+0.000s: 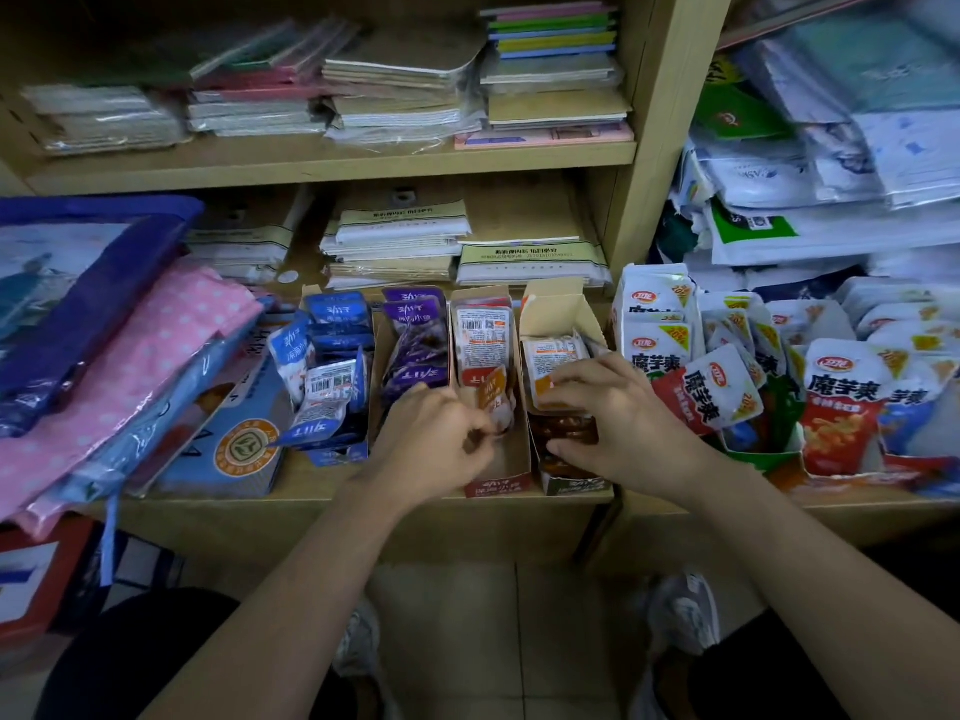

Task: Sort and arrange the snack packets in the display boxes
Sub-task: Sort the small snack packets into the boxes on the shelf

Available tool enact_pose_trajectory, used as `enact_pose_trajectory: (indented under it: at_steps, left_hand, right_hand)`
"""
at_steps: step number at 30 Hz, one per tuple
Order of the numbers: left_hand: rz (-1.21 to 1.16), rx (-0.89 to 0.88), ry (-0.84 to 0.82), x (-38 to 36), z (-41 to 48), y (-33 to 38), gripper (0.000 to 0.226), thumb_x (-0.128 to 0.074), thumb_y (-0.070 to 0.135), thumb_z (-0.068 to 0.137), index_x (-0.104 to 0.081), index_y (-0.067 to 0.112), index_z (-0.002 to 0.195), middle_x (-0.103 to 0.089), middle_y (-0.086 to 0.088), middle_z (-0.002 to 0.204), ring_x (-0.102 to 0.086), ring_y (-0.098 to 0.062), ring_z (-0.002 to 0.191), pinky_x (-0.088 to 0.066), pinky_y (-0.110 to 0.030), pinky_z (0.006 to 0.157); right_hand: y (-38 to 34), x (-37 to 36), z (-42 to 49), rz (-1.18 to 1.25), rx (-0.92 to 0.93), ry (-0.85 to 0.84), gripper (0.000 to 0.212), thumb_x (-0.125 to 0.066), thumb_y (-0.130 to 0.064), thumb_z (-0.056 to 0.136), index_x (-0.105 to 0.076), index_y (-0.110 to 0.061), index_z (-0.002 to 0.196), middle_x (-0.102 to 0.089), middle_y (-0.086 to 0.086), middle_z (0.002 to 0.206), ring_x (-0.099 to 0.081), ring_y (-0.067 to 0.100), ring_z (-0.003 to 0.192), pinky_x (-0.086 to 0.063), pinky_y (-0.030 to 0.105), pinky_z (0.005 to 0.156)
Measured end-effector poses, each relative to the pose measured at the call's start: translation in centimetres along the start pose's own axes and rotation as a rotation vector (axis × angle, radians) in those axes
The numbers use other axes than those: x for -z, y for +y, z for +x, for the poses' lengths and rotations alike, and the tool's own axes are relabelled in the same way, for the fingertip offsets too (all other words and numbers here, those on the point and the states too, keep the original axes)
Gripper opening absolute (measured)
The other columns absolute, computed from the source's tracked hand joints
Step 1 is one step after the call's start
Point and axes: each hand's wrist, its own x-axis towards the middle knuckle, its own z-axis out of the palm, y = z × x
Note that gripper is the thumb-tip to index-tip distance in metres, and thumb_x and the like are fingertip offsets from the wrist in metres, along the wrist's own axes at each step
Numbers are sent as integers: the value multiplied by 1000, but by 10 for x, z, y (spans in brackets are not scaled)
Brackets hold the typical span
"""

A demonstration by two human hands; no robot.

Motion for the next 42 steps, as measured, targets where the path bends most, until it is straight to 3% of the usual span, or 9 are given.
enact_pose_trajectory:
  at_steps: [4, 7, 13, 18, 20, 28, 32, 36, 42]
  left_hand:
    - [-65, 51, 280, 10, -2, -4, 12, -67, 17, 90, -78, 22, 93, -72, 11, 81, -63, -3, 73, -54, -23, 61]
    - [-148, -29, 405, 26, -3, -4, 13, -62, 12, 96, -74, 16, 100, -68, 13, 86, -51, 16, 71, -34, -1, 65]
    - [-446, -94, 443, 38, -10, 6, 19, -55, 18, 103, -71, 15, 111, -69, 12, 94, -64, 1, 82, -45, -12, 67]
    - [-691, 56, 570, 35, -4, 19, 14, -56, 12, 101, -67, 15, 108, -71, 6, 94, -70, -9, 82, -54, -21, 61]
    - [-778, 117, 596, 31, 2, 25, 14, -56, 11, 101, -67, 18, 106, -71, 7, 93, -70, -10, 84, -54, -20, 65]
    - [-641, 245, 492, 18, 11, 13, 40, -68, 18, 95, -62, 22, 134, -70, 12, 118, -67, -2, 102, -57, -20, 85]
    - [-309, 126, 182, 2, -14, 8, 39, -65, 40, 87, -69, 29, 124, -68, 14, 113, -62, -6, 107, -55, -39, 93]
    - [-51, -38, -59, -18, -34, 4, 33, -66, 51, 87, -71, 38, 117, -71, 22, 111, -57, -3, 106, -41, -35, 96]
    - [-29, -33, -37, -19, -39, -6, 20, -67, 51, 87, -77, 39, 99, -72, 27, 94, -57, 1, 94, -36, -33, 96]
  right_hand:
    - [-3, 3, -1, 116, -50, 56, 62, -81, -28, 83, -56, -24, 140, -53, -7, 138, -39, 14, 133, -32, 43, 117]
    - [-15, 6, 7, 310, -42, 154, 66, -81, -24, 83, -52, -27, 143, -50, -14, 142, -36, 0, 136, -33, 40, 118]
    - [-24, 9, 13, 340, 44, 183, 35, -79, -27, 83, -72, -27, 118, -67, -18, 113, -54, 9, 115, -45, 47, 99]
    - [-27, 22, 8, 502, -30, 96, 25, -80, -18, 85, -67, -29, 103, -68, -21, 99, -63, -3, 98, -50, 14, 79]
    - [-28, 28, 5, 595, -63, 81, 25, -79, -13, 85, -68, -26, 103, -72, -14, 102, -67, 0, 98, -55, 17, 78]
    - [-9, 51, 1, 450, -238, 554, 23, -77, -16, 87, -72, -24, 108, -68, -25, 94, -69, -7, 85, -56, 14, 67]
    - [9, 42, 5, 59, -166, 699, 17, -74, -24, 90, -77, -13, 103, -76, 0, 88, -69, 13, 71, -50, 22, 62]
    - [10, 19, 15, -88, -71, 441, 31, -70, -40, 88, -78, -13, 101, -74, 4, 87, -66, 19, 75, -55, 31, 65]
    - [4, 9, 4, -17, -89, 6, 71, -82, -38, 81, -54, -18, 143, -52, 2, 149, -49, 27, 132, -40, 40, 112]
